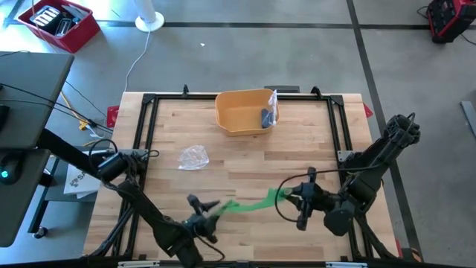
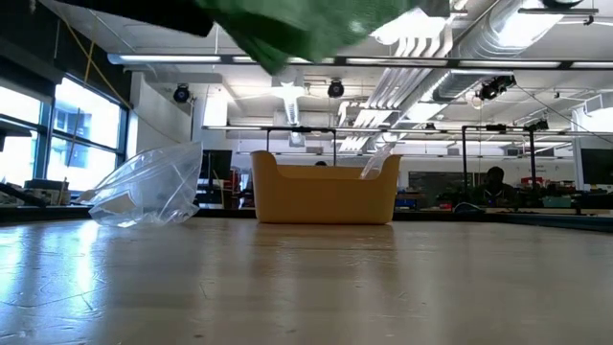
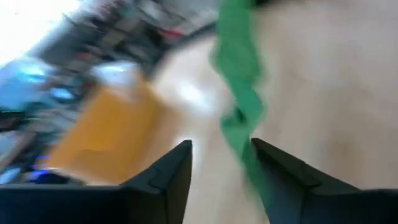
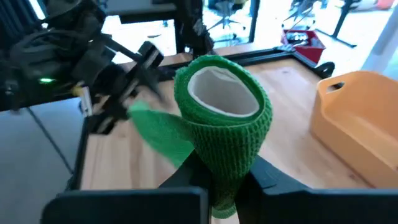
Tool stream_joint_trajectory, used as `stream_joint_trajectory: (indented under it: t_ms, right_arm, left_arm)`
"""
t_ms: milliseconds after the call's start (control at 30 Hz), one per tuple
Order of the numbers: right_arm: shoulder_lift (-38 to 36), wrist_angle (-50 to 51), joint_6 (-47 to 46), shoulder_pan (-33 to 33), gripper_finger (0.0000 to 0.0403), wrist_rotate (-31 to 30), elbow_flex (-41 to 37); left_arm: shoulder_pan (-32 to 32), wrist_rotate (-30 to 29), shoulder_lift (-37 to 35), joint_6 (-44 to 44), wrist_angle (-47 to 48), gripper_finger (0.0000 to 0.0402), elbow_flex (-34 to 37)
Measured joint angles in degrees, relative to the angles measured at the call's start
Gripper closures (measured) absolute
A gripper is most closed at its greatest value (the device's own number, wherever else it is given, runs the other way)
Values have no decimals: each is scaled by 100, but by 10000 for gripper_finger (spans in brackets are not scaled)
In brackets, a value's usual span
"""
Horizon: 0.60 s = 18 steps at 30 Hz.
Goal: Roll bandage
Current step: Roll the green bandage
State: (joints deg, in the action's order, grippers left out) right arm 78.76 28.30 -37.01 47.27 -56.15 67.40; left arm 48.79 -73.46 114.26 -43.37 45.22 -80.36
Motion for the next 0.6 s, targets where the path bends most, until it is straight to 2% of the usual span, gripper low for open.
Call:
stream_joint_trajectory:
  t_ms: [67,167,233,267,400,533,600]
  right_arm:
    - [0,35,0,-8,380,-160,0]
    - [-20,146,-10,-76,380,-331,2]
    - [-51,196,-42,-140,380,-401,6]
    - [-69,263,-42,-164,380,-408,26]
    - [-79,850,-50,-296,380,-434,345]
    - [-87,1648,-320,-467,380,-844,740]
    - [-87,1997,-538,-589,380,-975,800]
  left_arm:
    - [0,894,0,779,-702,234,0]
    - [-97,2557,2,1968,-1738,230,0]
    - [-168,3175,2,2321,-1785,229,-2]
    - [-189,3236,0,2361,-1611,229,-2]
    - [-294,2738,-16,1869,-226,229,0]
    - [-358,1648,-57,937,1028,229,9]
    - [-345,1037,-164,531,1286,229,9]
